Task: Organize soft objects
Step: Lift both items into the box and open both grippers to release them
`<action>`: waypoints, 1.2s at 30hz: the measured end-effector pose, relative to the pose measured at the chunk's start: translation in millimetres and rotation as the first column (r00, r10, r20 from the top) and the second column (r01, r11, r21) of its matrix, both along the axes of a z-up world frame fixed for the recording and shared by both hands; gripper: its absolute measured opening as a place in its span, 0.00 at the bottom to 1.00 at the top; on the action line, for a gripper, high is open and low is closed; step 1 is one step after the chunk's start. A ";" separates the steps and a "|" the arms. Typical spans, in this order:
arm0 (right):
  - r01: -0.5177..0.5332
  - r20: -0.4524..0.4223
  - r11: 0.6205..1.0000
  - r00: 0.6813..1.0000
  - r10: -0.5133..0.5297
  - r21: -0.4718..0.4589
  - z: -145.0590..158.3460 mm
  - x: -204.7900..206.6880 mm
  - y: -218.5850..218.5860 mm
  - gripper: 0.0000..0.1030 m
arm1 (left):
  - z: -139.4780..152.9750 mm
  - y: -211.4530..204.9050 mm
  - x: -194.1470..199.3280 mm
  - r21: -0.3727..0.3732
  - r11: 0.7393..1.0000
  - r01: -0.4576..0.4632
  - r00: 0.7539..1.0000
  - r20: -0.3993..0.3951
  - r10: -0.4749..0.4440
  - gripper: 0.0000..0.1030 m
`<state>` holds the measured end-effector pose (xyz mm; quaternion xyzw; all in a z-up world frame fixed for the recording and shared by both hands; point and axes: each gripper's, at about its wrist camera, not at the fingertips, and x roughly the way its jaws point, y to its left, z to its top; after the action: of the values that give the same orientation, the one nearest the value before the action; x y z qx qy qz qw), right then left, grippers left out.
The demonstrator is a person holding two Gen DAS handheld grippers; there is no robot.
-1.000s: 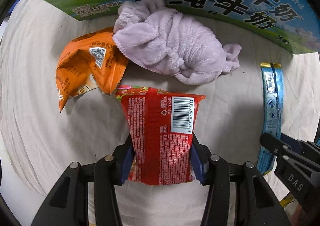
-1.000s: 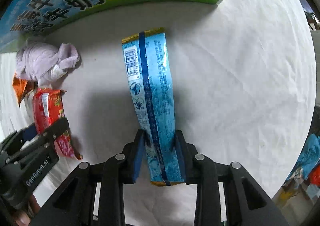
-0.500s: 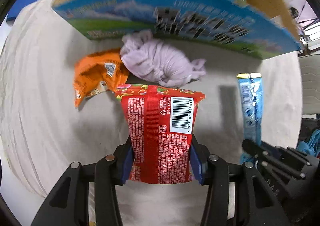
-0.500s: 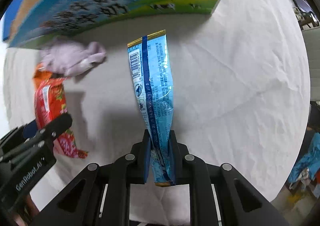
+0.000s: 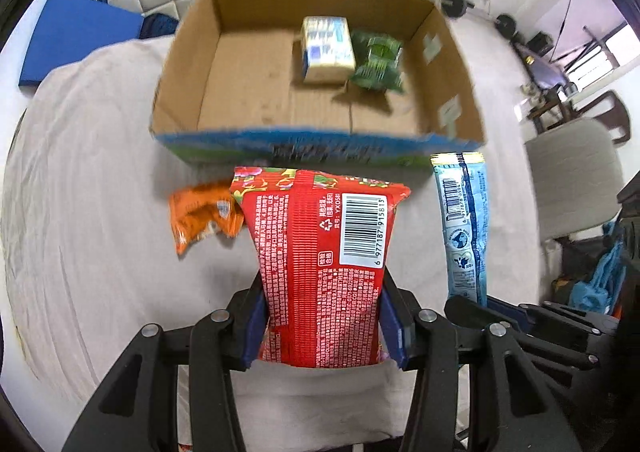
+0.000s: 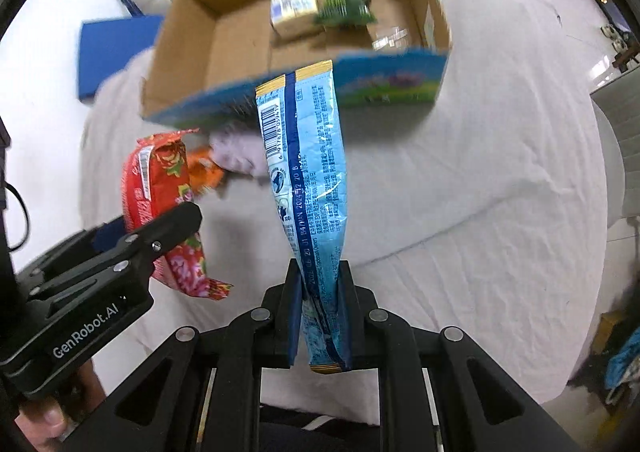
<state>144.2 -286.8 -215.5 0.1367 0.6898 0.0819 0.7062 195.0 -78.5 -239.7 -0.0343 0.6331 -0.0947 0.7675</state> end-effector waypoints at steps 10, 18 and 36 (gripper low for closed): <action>0.075 0.155 0.997 0.985 -0.079 0.031 62.6 69.1 -1.1 0.16 | 54.3 22.4 67.0 -0.047 0.999 -0.028 0.994 0.103 0.033 0.44; 0.173 0.139 0.982 0.977 -0.162 -0.072 13.2 160.3 -4.6 0.16 | 14.8 31.6 164.4 0.000 1.000 0.021 1.000 0.009 -0.021 0.44; 0.176 0.035 0.946 0.984 -0.172 -0.272 -101.9 272.5 12.3 0.16 | -95.1 42.3 301.4 0.073 0.997 0.010 0.979 -0.205 0.005 0.44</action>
<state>416.7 -274.5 -317.5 0.0974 0.6758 -0.0762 0.7266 496.3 -36.2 -334.9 -0.0146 0.7120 -0.0682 0.6987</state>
